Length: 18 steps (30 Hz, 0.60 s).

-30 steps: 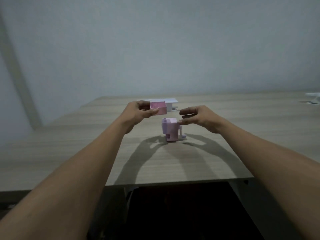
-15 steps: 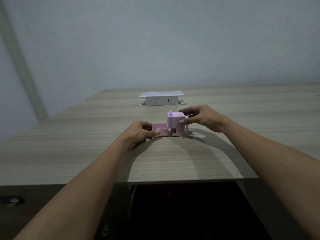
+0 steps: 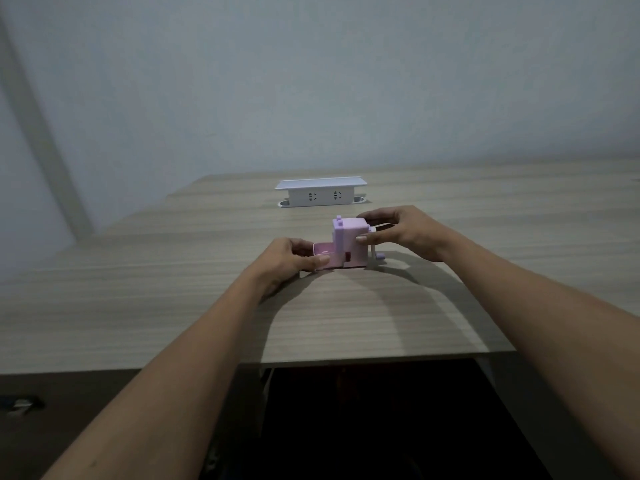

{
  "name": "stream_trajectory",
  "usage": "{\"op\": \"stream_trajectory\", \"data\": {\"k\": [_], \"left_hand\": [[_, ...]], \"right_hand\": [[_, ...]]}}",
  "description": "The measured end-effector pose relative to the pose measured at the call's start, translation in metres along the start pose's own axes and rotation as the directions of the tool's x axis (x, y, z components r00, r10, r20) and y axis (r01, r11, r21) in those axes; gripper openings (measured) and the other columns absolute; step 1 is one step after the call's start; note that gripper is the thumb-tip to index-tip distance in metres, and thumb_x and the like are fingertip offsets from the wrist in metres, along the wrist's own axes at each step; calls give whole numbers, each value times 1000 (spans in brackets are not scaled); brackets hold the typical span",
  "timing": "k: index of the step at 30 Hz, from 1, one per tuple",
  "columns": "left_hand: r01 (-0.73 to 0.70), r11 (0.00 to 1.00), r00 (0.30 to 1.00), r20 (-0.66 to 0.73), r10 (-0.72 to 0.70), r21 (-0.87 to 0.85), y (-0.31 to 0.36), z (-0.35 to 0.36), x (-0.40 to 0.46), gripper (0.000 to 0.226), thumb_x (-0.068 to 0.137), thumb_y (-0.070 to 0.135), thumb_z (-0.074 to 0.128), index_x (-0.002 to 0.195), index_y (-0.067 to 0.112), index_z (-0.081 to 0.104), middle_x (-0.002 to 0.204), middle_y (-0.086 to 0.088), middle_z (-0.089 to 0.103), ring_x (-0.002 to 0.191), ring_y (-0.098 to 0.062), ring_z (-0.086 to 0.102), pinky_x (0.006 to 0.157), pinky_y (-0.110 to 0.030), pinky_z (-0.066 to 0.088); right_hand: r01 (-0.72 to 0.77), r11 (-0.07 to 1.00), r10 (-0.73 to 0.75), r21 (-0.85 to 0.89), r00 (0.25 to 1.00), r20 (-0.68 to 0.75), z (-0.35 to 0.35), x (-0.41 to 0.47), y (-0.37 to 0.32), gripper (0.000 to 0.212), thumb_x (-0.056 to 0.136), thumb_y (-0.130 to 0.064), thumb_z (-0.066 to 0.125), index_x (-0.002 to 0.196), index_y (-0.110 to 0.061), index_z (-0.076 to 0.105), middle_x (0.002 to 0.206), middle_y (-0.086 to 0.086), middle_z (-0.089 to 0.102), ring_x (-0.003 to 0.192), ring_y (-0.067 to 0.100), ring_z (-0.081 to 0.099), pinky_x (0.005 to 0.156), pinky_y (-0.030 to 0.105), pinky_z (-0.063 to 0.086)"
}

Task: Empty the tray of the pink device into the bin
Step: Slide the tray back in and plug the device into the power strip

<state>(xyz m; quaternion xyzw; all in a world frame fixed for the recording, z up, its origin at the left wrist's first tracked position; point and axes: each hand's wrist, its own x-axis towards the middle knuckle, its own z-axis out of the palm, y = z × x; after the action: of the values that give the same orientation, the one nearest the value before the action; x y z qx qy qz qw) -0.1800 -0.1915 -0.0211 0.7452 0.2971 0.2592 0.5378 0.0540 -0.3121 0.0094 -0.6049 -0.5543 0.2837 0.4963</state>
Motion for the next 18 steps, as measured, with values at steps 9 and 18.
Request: {"op": "stream_trajectory", "data": {"k": [9, 18], "left_hand": [[-34, 999, 999, 33, 33, 21, 3, 24, 12, 41, 80, 18, 84, 116, 2, 72, 105, -19, 78, 83, -20, 72, 76, -26, 57], [-18, 999, 998, 61, 16, 30, 12, 24, 21, 48, 79, 20, 84, 122, 7, 67, 107, -14, 77, 92, -24, 73, 85, -40, 59]], "right_hand": [[16, 1000, -16, 5, 1000, -26, 2, 1, 3, 61, 73, -2, 87, 131, -5, 67, 121, 8, 75, 107, 19, 72, 86, 21, 58], [-25, 1000, 25, -20, 1000, 12, -2, 2, 10, 57, 74, 1, 86, 128, -5, 69, 114, 12, 77, 101, 19, 72, 89, 26, 59]]}}
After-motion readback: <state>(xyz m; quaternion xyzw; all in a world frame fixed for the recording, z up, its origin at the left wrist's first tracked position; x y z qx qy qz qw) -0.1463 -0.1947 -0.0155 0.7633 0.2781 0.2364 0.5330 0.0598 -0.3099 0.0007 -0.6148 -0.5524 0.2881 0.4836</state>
